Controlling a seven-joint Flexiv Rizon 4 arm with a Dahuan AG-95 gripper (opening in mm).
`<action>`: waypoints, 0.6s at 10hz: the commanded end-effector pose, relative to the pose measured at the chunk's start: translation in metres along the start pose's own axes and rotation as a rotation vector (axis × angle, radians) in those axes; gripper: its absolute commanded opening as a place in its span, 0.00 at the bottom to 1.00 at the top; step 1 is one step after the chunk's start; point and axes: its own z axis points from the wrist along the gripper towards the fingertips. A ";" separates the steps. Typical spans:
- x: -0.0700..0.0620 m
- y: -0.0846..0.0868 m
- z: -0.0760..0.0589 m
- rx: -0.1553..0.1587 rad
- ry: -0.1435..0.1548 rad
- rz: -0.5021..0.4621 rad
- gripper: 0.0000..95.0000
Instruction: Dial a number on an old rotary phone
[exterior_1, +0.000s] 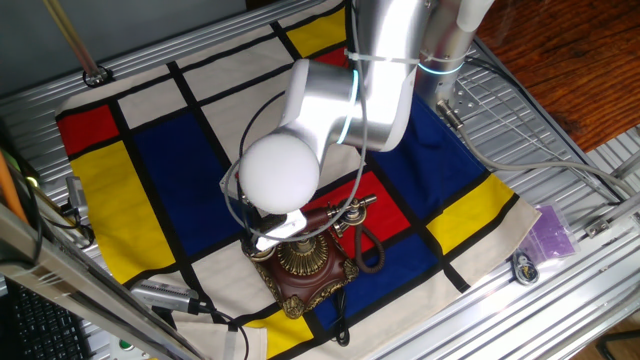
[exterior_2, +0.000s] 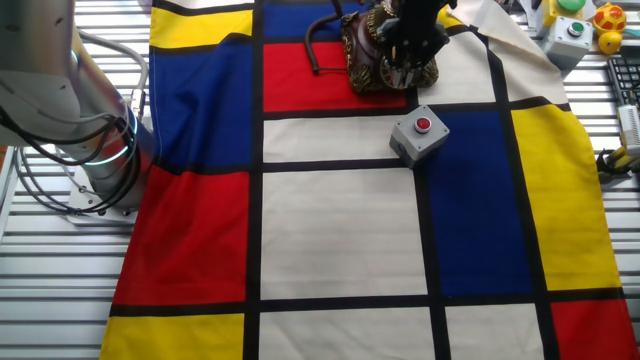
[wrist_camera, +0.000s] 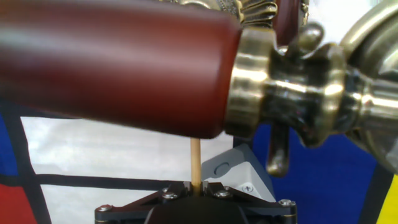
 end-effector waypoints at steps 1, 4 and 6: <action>0.000 -0.002 -0.001 -0.001 0.000 0.008 0.00; 0.000 -0.007 -0.003 -0.001 0.002 0.007 0.00; 0.000 -0.008 -0.002 -0.001 0.001 0.009 0.00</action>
